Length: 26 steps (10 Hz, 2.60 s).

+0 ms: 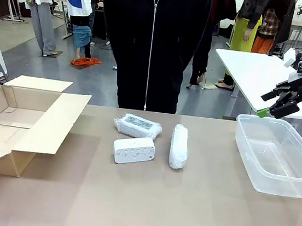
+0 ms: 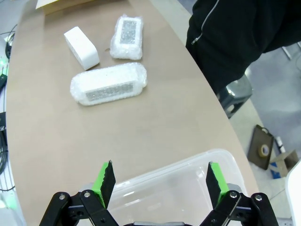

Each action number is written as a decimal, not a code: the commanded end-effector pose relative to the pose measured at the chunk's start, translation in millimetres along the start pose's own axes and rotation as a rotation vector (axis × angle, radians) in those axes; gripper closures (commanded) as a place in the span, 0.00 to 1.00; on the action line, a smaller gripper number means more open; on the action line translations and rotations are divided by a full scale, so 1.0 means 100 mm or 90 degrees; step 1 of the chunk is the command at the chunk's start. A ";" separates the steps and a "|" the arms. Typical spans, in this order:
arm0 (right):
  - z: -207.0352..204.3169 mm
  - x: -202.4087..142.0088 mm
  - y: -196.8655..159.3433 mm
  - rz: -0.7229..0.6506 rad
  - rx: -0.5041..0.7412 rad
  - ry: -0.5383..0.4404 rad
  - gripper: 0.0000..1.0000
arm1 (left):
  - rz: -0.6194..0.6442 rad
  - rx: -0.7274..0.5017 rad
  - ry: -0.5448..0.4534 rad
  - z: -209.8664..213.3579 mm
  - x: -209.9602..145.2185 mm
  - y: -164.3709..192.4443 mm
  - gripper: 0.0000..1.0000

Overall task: Separate and place wrapped and unwrapped clocks.
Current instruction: Pick up the Digital clock indicated by the person.

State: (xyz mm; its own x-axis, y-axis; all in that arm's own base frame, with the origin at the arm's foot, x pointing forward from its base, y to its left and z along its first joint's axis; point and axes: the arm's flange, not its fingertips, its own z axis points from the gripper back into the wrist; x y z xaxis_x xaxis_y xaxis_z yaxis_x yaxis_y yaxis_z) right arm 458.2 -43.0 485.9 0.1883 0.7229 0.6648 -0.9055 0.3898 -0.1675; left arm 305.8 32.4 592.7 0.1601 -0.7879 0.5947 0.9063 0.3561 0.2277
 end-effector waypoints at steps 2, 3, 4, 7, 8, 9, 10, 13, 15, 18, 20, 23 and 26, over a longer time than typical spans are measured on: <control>0.00 0.01 0.00 0.001 -0.001 -0.002 0.00 | -0.006 -0.007 -0.007 -0.01 -0.01 0.00 0.00; 0.00 0.01 0.00 0.001 -0.001 -0.002 0.00 | -0.006 -0.007 -0.007 -0.01 -0.01 0.00 0.00; 0.00 0.01 0.00 0.001 -0.001 -0.002 0.00 | -0.006 -0.007 -0.007 -0.01 -0.01 0.00 0.00; 0.00 0.01 0.00 0.001 -0.001 -0.002 0.00 | -0.006 -0.007 -0.007 -0.01 -0.01 0.00 0.00; 0.00 0.01 0.00 0.001 -0.001 -0.002 0.00 | -0.006 -0.007 -0.007 -0.01 -0.01 0.00 0.00; 0.00 0.00 0.00 0.000 0.000 0.000 0.00 | -0.006 -0.007 -0.007 -0.01 -0.01 0.00 0.00; 0.05 -0.06 -0.08 0.041 0.036 -0.007 0.00 | -0.006 -0.007 -0.007 -0.01 -0.01 0.00 0.00; 0.27 -0.18 -0.30 0.100 0.081 -0.034 0.00 | -0.006 -0.007 -0.007 -0.01 -0.01 0.00 0.00; 0.41 -0.31 -0.45 0.121 0.120 -0.056 0.00 | -0.006 -0.007 -0.007 -0.01 -0.01 0.00 0.00; 0.57 -0.55 -0.57 0.094 0.191 -0.069 0.00 | -0.006 -0.007 -0.007 -0.01 -0.01 0.00 0.00; 0.56 -0.63 -0.55 0.099 0.206 -0.041 0.00 | -0.006 -0.007 -0.007 -0.01 -0.01 0.00 0.00; 0.56 -0.64 -0.51 0.079 0.192 -0.061 0.00 | -0.006 -0.007 -0.007 -0.01 -0.01 0.00 0.00; 0.56 -0.64 -0.51 0.079 0.192 -0.061 0.00 | -0.006 -0.007 -0.007 -0.01 -0.01 0.00 0.00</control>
State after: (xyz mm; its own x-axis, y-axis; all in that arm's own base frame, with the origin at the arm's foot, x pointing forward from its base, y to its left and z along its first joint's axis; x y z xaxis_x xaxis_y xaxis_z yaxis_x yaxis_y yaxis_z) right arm 471.2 -142.7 491.7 0.0482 0.7053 0.7072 -0.9944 0.1002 -0.0322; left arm 305.2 30.7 593.3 0.1637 -0.7868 0.5951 0.9054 0.3593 0.2261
